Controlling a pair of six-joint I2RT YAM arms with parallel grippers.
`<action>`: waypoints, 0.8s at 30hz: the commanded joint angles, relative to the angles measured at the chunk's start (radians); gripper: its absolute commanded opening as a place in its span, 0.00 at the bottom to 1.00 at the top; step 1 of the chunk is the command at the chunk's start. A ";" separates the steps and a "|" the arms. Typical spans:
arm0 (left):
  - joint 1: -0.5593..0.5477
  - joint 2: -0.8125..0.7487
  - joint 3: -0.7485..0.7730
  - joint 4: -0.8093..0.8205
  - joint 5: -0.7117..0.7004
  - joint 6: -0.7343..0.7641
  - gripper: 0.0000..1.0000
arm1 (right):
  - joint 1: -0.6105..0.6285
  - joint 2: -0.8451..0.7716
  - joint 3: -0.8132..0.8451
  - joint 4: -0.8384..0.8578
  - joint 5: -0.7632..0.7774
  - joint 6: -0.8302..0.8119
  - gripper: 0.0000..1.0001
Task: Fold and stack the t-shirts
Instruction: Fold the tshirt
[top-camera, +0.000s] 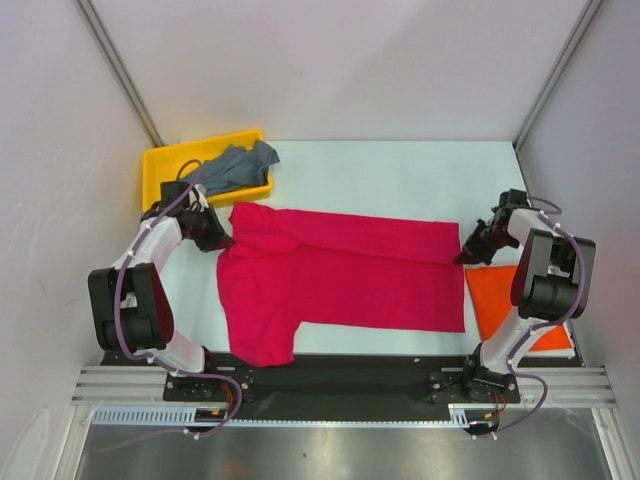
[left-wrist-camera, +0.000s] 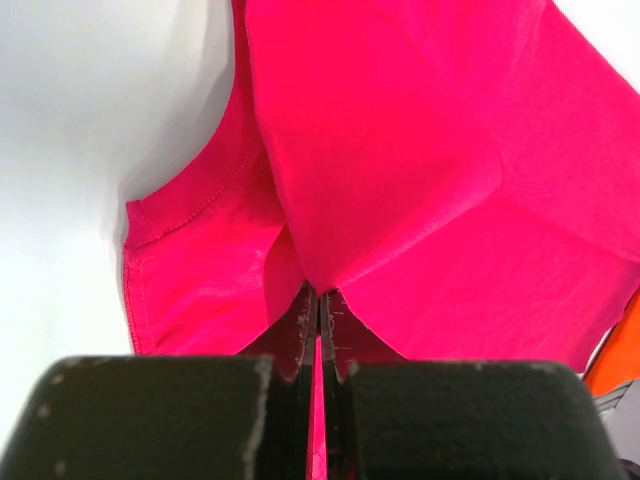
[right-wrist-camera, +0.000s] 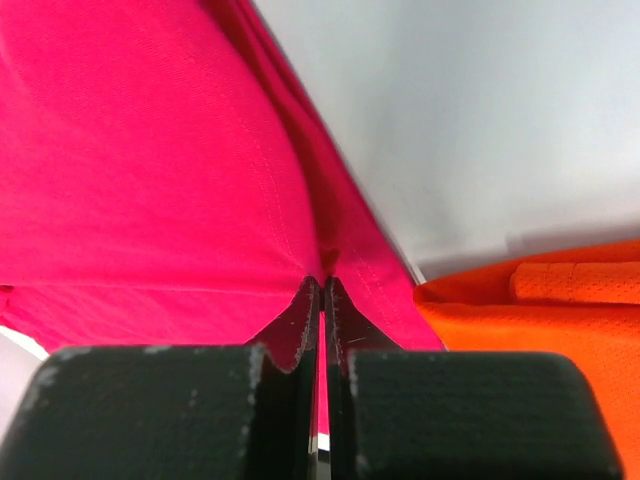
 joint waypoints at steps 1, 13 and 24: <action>0.011 -0.032 -0.005 0.005 0.005 0.012 0.00 | -0.007 0.011 0.043 0.014 0.021 -0.018 0.01; 0.011 -0.032 -0.031 0.037 0.023 -0.005 0.00 | -0.006 0.063 0.129 0.010 0.006 0.021 0.02; 0.011 -0.029 -0.038 0.039 0.017 0.001 0.00 | -0.006 0.043 0.075 0.016 0.027 0.009 0.06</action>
